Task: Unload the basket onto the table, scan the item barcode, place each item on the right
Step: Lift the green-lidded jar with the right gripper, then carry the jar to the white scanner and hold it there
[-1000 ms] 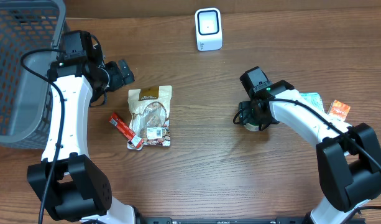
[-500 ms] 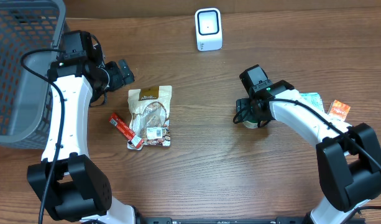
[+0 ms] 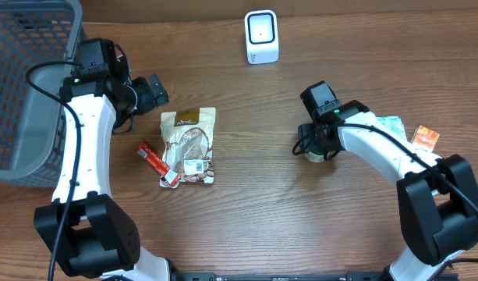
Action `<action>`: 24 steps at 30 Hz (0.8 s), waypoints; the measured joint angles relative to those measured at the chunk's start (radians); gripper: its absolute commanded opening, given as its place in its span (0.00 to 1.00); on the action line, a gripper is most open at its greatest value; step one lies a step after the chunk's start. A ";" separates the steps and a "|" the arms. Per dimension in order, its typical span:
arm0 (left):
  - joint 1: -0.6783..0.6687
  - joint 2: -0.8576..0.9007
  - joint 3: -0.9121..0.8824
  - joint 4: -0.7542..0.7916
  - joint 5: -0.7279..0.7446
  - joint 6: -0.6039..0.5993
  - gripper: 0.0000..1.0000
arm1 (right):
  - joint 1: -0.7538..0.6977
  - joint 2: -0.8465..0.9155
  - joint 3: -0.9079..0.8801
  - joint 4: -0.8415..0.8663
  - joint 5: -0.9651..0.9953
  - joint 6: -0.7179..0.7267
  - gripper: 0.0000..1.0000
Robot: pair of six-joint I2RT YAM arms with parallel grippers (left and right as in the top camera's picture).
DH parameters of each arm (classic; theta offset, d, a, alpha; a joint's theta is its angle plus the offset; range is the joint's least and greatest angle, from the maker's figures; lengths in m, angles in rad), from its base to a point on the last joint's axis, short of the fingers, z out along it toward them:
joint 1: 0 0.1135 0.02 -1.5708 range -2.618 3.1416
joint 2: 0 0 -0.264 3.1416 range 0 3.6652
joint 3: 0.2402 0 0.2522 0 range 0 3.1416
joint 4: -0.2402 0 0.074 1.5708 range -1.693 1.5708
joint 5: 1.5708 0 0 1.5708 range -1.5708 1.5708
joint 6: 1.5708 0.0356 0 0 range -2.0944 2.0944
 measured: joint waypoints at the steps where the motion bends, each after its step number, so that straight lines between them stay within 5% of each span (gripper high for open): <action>1: 0.000 0.000 0.000 0.000 0.000 0.000 1.00 | 0.000 0.000 0.006 -0.018 0.000 0.001 0.44; 11: 0.000 0.000 0.000 0.000 0.000 0.000 1.00 | 0.000 -0.093 0.211 -0.097 -0.005 0.001 0.07; 20: 0.000 0.000 0.000 0.000 0.000 0.000 1.00 | 0.000 -0.143 0.243 0.055 -0.229 0.017 0.03; 24: 0.000 0.000 0.000 0.000 0.000 0.000 1.00 | 0.000 -0.085 0.344 -0.050 -0.301 0.038 0.03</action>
